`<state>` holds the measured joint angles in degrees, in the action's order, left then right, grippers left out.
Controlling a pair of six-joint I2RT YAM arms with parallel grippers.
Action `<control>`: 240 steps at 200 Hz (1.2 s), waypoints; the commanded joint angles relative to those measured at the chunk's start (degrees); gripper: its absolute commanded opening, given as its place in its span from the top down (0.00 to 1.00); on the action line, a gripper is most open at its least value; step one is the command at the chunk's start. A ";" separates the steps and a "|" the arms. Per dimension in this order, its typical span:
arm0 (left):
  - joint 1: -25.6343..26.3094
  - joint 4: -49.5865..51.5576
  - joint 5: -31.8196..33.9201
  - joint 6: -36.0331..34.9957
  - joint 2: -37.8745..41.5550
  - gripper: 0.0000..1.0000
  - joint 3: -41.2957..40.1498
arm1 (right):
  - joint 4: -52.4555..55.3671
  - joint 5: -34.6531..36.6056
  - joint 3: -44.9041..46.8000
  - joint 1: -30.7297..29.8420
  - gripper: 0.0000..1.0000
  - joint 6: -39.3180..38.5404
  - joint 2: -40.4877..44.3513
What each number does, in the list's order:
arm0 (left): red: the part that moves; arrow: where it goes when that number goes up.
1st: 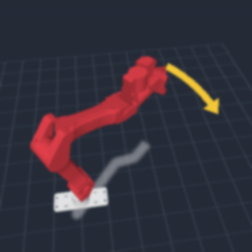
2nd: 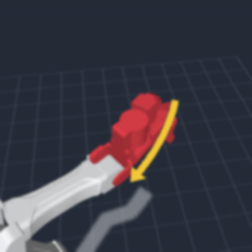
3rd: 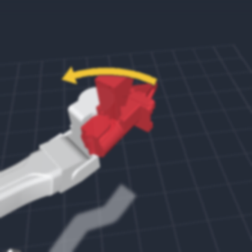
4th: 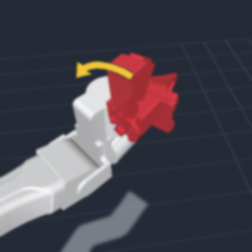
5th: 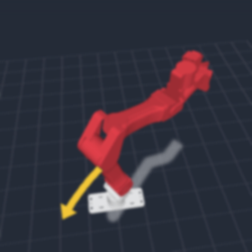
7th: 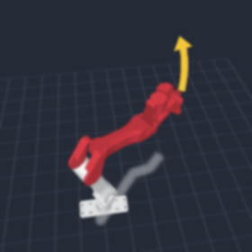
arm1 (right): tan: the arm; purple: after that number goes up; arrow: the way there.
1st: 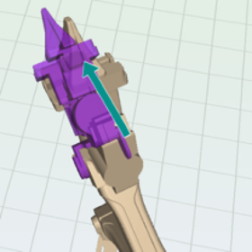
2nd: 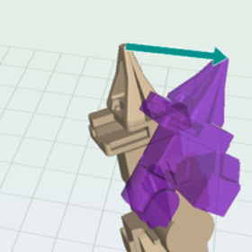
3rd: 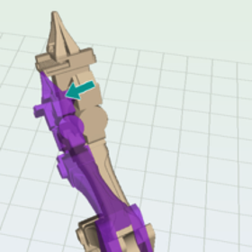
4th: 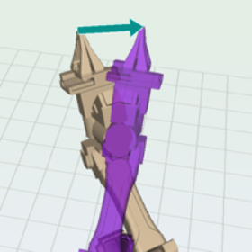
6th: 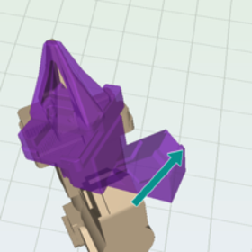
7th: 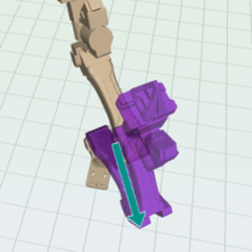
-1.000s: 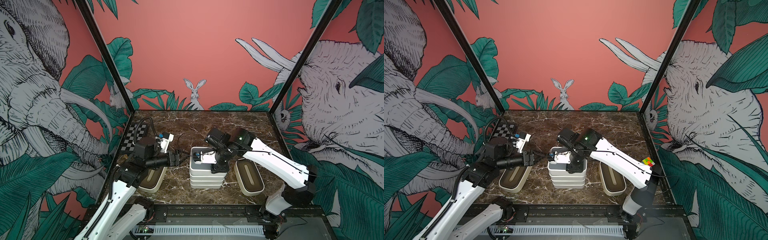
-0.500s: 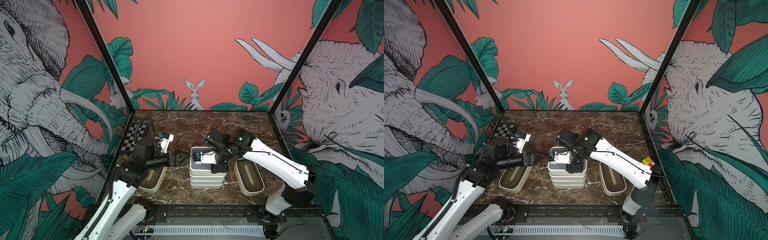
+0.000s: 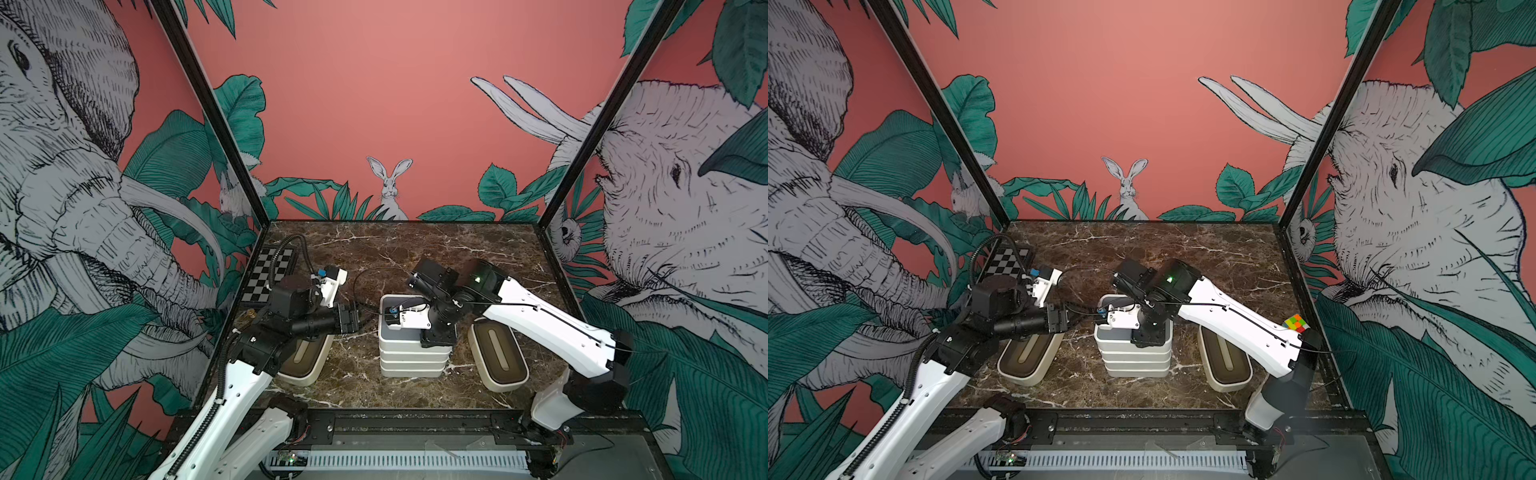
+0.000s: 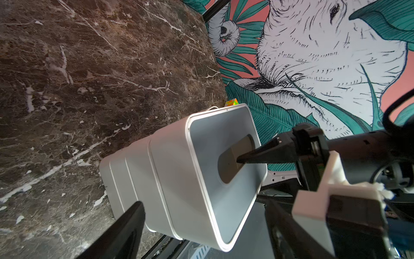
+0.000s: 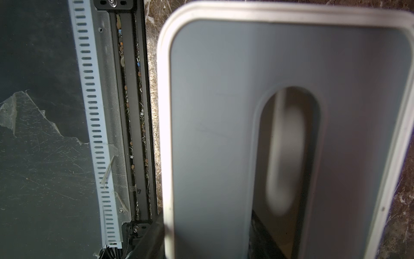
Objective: Stack the tissue boxes
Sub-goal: Place the tissue box at the tissue box.
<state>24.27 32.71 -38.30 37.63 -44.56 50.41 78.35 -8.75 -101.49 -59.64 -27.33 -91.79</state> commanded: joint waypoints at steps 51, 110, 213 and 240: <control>-0.37 -0.06 -0.06 -0.93 -0.37 0.14 -0.62 | -1.00 0.46 1.06 -0.77 0.62 -0.44 0.47; -0.32 -0.48 -0.46 -0.62 -0.97 0.14 -0.12 | -1.36 0.93 2.28 -0.77 0.62 -1.06 0.48; -0.32 -0.96 -0.90 -0.63 -1.50 0.14 -0.54 | -2.06 2.34 2.67 -0.75 0.55 -1.14 2.13; -0.37 -1.55 -0.99 -0.23 -1.61 0.14 -0.75 | -2.22 2.78 2.53 -0.77 0.54 -1.15 2.39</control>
<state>24.27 32.62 -38.54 37.47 -46.24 50.41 76.51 -7.33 -99.42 -60.12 -27.75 -90.74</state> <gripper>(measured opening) 0.858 0.460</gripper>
